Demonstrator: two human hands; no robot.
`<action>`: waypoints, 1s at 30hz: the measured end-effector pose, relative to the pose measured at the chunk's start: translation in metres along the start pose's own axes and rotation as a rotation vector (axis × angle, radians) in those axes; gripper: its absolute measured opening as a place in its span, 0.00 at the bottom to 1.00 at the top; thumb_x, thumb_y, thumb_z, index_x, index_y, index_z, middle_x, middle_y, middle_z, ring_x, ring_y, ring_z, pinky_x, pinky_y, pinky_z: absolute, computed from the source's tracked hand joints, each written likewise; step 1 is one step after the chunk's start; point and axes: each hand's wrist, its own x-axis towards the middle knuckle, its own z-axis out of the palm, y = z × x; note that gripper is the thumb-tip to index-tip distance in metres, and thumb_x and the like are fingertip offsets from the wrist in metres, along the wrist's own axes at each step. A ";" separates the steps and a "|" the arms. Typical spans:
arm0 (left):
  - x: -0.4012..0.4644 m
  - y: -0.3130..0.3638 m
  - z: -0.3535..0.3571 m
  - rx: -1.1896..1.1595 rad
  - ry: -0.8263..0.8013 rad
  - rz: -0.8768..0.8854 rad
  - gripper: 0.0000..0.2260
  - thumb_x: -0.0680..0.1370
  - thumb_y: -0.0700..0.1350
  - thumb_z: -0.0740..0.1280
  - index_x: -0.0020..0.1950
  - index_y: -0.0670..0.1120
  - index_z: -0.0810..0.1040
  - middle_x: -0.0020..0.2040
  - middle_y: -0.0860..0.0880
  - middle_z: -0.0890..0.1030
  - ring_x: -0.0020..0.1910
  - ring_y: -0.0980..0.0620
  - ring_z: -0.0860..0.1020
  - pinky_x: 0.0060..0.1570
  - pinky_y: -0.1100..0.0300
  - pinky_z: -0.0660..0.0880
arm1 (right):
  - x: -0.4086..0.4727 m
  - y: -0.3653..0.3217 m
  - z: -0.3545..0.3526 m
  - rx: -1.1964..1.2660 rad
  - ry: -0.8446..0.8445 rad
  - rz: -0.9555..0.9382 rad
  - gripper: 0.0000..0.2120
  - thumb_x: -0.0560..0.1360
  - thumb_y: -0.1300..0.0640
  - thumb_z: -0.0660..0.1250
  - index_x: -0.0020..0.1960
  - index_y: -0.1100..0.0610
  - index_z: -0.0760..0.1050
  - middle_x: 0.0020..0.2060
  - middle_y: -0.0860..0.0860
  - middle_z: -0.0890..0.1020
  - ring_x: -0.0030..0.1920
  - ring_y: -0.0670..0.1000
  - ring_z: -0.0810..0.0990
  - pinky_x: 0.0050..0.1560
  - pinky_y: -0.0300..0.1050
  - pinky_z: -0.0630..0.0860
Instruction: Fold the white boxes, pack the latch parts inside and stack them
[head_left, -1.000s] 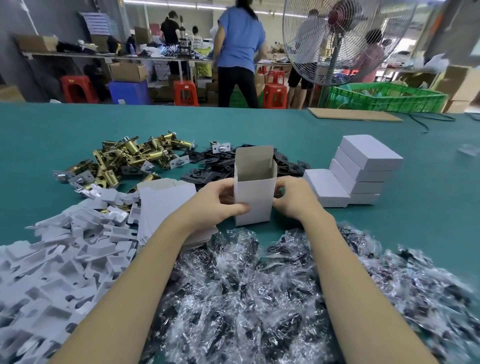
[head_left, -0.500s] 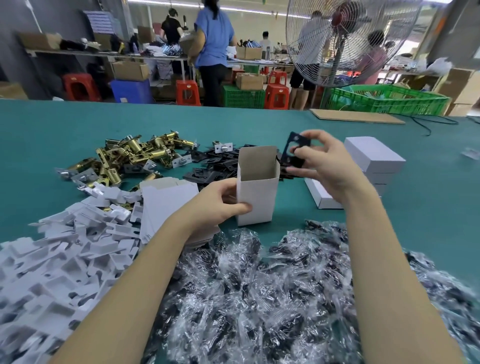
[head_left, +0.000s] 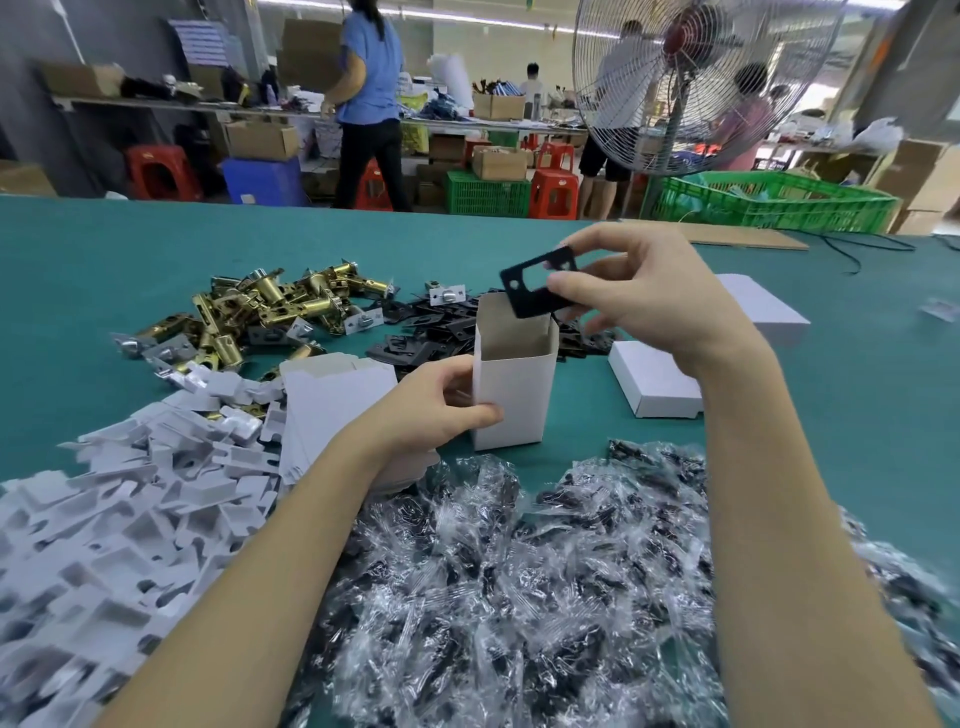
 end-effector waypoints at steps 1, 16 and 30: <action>0.000 0.000 0.000 0.000 0.013 -0.001 0.17 0.78 0.45 0.74 0.64 0.57 0.79 0.56 0.58 0.85 0.55 0.58 0.83 0.61 0.53 0.79 | 0.001 0.000 0.003 -0.074 -0.023 -0.011 0.06 0.77 0.56 0.74 0.50 0.48 0.80 0.37 0.49 0.88 0.33 0.43 0.83 0.36 0.39 0.78; -0.003 0.007 -0.002 -0.127 -0.063 -0.014 0.16 0.78 0.41 0.73 0.66 0.51 0.78 0.57 0.56 0.86 0.55 0.59 0.83 0.51 0.68 0.78 | 0.007 0.012 0.027 -0.265 0.016 -0.037 0.10 0.80 0.59 0.69 0.55 0.48 0.86 0.42 0.47 0.86 0.39 0.41 0.84 0.46 0.36 0.80; -0.005 0.006 -0.003 -0.117 -0.092 0.001 0.19 0.78 0.42 0.74 0.68 0.50 0.77 0.59 0.52 0.85 0.58 0.56 0.83 0.57 0.62 0.79 | 0.002 -0.006 0.030 -0.710 -0.368 0.125 0.18 0.79 0.62 0.54 0.49 0.42 0.77 0.41 0.44 0.82 0.33 0.44 0.84 0.52 0.46 0.80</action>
